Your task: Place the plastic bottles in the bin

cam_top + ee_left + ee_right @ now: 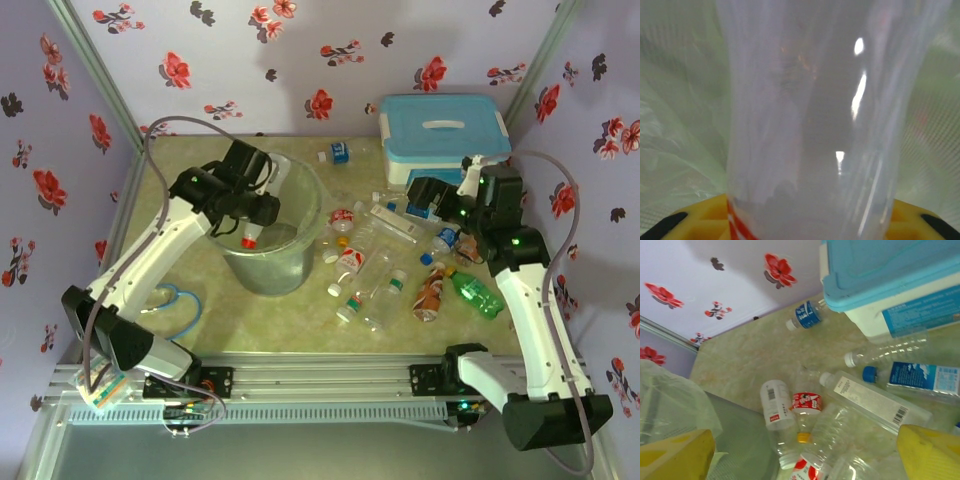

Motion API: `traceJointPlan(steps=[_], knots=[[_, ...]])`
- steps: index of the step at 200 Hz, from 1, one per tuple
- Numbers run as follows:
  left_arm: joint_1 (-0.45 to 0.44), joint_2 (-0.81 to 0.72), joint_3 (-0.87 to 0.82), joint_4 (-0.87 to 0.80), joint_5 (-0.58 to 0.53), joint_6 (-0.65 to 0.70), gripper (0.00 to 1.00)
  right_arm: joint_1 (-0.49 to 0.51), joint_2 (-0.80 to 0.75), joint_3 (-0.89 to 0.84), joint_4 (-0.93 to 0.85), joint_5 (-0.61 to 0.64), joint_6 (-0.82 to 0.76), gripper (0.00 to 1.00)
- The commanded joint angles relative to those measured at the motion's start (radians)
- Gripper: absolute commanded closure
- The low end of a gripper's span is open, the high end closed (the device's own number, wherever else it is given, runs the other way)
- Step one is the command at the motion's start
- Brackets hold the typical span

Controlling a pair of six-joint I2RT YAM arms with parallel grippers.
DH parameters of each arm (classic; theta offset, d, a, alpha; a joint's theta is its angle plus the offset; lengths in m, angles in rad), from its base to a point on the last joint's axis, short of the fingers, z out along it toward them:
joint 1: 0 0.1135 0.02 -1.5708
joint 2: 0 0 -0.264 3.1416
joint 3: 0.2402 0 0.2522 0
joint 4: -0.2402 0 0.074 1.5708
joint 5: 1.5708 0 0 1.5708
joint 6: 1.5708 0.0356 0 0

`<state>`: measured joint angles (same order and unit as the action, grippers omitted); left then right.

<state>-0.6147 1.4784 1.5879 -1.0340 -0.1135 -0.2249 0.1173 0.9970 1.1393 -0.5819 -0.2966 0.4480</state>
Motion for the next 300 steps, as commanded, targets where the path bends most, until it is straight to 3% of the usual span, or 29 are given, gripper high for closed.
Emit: traceJointPlan(steps=[1, 31, 72, 135, 194, 249, 300], knots=[[0.007, -0.035, -0.026, -0.002, -0.017, 0.02, 0.57, -0.007, -0.005, -0.013, -0.023, 0.037, -0.035, 0.05], [0.007, -0.032, -0.033, 0.004, -0.007, 0.015, 0.42, -0.009, -0.009, -0.021, -0.049, 0.062, -0.048, 0.05], [0.007, -0.026, -0.036, 0.008, -0.002, 0.015, 0.32, -0.013, -0.017, -0.04, -0.071, 0.091, -0.059, 0.05], [0.008, -0.038, -0.025, 0.011, 0.0, 0.012, 0.31, -0.016, 0.0, -0.045, -0.133, 0.157, -0.072, 0.06], [0.007, -0.072, -0.025, 0.039, 0.001, -0.006, 0.31, -0.031, 0.063, -0.09, -0.24, 0.368, -0.036, 0.09], [0.004, -0.109, -0.008, 0.06, 0.007, -0.007, 0.28, -0.094, 0.127, -0.169, -0.153, 0.416, -0.018, 0.11], [-0.002, -0.141, -0.011, 0.083, 0.015, -0.009, 0.27, -0.218, 0.239, -0.198, -0.043, 0.443, -0.013, 0.12]])
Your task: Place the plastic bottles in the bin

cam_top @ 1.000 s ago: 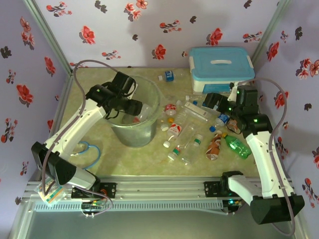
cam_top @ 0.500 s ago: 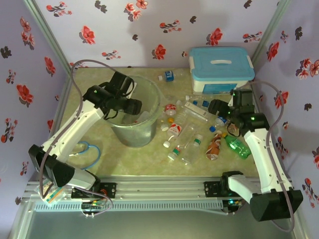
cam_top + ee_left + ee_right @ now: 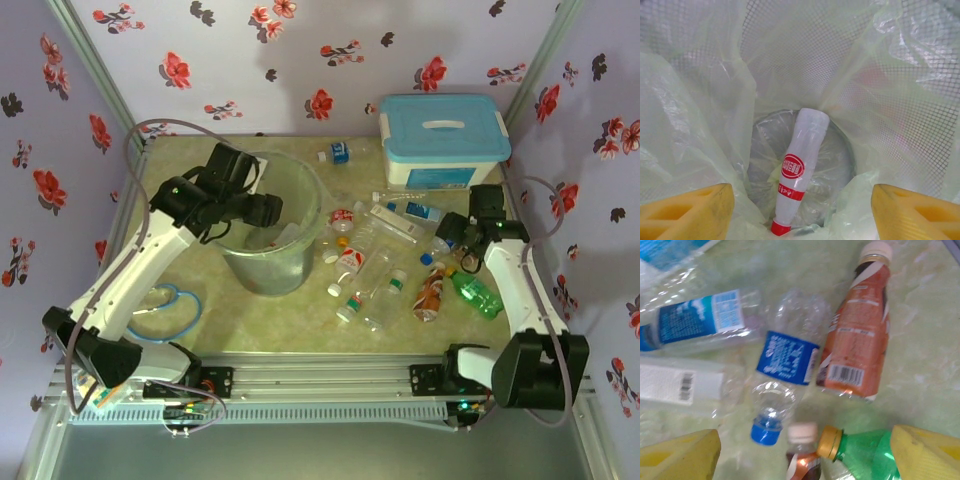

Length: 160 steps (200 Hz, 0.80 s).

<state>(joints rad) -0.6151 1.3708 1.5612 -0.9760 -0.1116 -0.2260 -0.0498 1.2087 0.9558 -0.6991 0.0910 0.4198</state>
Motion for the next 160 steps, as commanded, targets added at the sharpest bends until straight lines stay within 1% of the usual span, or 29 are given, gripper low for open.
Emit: traceJointPlan(steps=[1, 9, 18, 30, 39, 58, 77, 96, 129, 148, 160], knots=[[-0.001, -0.035, 0.016, 0.025, 0.012, -0.008, 0.27, -0.055, 0.026, -0.017, 0.079, 0.056, 0.016, 0.12], [-0.003, -0.043, 0.01, 0.03, 0.015, -0.012, 0.26, -0.1, 0.035, -0.027, 0.105, 0.039, 0.027, 0.12], [-0.006, -0.054, -0.005, 0.043, 0.024, -0.015, 0.26, -0.16, 0.056, -0.045, 0.157, -0.015, 0.041, 0.13], [-0.007, -0.064, -0.024, 0.053, 0.032, -0.019, 0.26, -0.211, 0.091, -0.055, 0.211, -0.067, 0.055, 0.14], [-0.007, -0.068, -0.03, 0.081, 0.033, -0.024, 0.26, -0.238, 0.128, -0.051, 0.237, -0.1, 0.064, 0.14], [-0.008, -0.068, -0.03, 0.079, 0.034, -0.032, 0.26, -0.28, 0.214, -0.04, 0.285, -0.17, 0.068, 0.15], [-0.012, -0.081, -0.032, 0.077, 0.036, -0.036, 0.25, -0.307, 0.3, -0.016, 0.316, -0.228, 0.06, 0.15], [-0.012, -0.092, -0.039, 0.081, 0.036, -0.043, 0.25, -0.31, 0.367, 0.013, 0.339, -0.267, 0.051, 0.14], [-0.014, -0.093, -0.041, 0.086, 0.036, -0.053, 0.25, -0.312, 0.453, 0.039, 0.368, -0.261, 0.047, 0.15], [-0.015, -0.089, -0.039, 0.091, 0.036, -0.055, 0.25, -0.315, 0.492, 0.037, 0.39, -0.27, 0.052, 0.17], [-0.016, -0.083, -0.033, 0.091, 0.035, -0.057, 0.25, -0.316, 0.502, 0.03, 0.404, -0.273, 0.059, 0.22]])
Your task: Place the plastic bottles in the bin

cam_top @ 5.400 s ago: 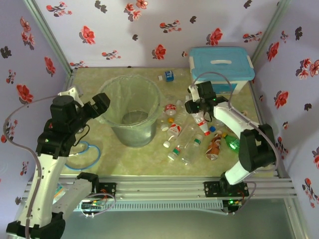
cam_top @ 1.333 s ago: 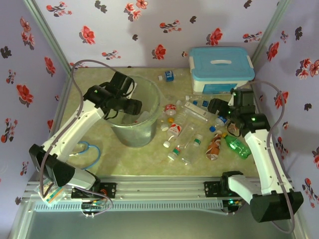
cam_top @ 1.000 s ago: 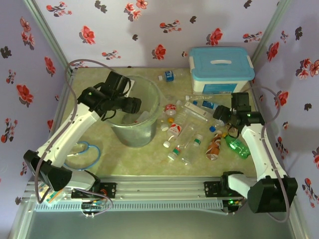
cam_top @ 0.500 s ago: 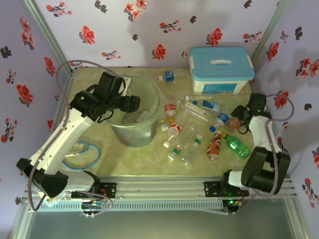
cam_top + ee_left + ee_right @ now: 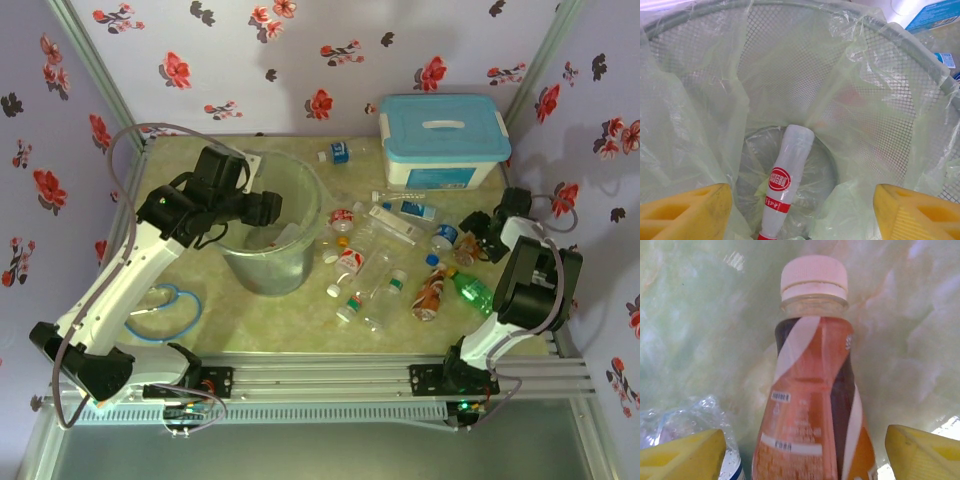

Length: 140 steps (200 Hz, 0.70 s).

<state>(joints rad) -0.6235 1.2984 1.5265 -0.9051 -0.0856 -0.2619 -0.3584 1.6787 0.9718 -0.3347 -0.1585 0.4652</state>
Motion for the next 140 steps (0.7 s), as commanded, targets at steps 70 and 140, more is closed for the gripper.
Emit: traceJointPlan(steps=[70, 140], knots=[[-0.013, 0.014, 0.06, 0.009, 0.01, -0.019, 0.24, -0.022, -0.145, 0.005, -0.052, 0.036, -0.037, 0.36], [-0.016, 0.004, 0.056, 0.019, 0.01, -0.027, 0.24, -0.032, -0.259, 0.025, -0.133, 0.041, -0.055, 0.32]])
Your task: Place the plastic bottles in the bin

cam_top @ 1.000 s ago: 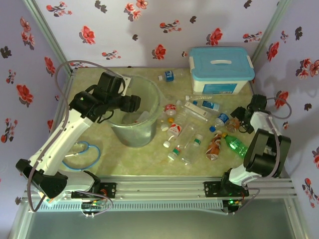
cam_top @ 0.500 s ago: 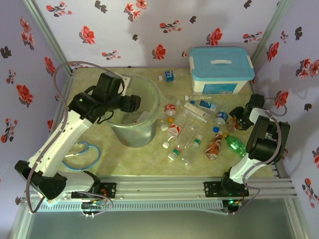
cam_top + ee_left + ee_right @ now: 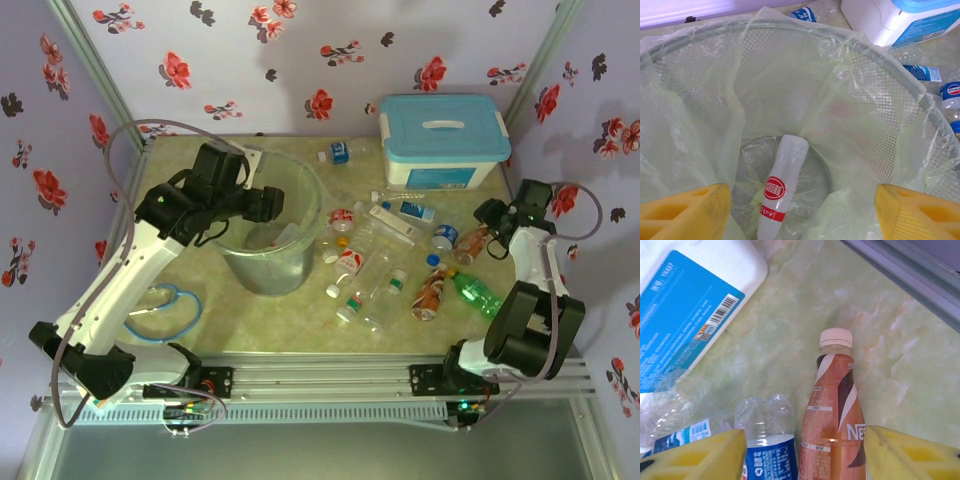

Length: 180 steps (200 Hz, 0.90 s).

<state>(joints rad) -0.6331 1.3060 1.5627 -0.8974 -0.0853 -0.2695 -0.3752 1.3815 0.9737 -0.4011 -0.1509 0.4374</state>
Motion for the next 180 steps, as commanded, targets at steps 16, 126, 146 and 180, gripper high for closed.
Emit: traceJointPlan(steps=[16, 126, 146, 180], knots=[[-0.007, -0.006, 0.013, 0.012, 0.01, -0.018, 0.24, -0.018, 0.092, 0.032, -0.06, 0.015, -0.026, 0.31], [-0.009, 0.007, 0.034, 0.012, 0.009, -0.03, 0.24, -0.019, 0.36, 0.023, 0.075, -0.03, -0.003, 0.34], [-0.011, 0.016, 0.037, 0.015, 0.01, -0.032, 0.23, -0.018, 0.342, 0.01, 0.096, -0.029, 0.006, 0.43], [-0.014, 0.022, 0.043, 0.014, 0.01, -0.033, 0.24, -0.02, 0.292, 0.008, 0.067, -0.012, -0.008, 0.5]])
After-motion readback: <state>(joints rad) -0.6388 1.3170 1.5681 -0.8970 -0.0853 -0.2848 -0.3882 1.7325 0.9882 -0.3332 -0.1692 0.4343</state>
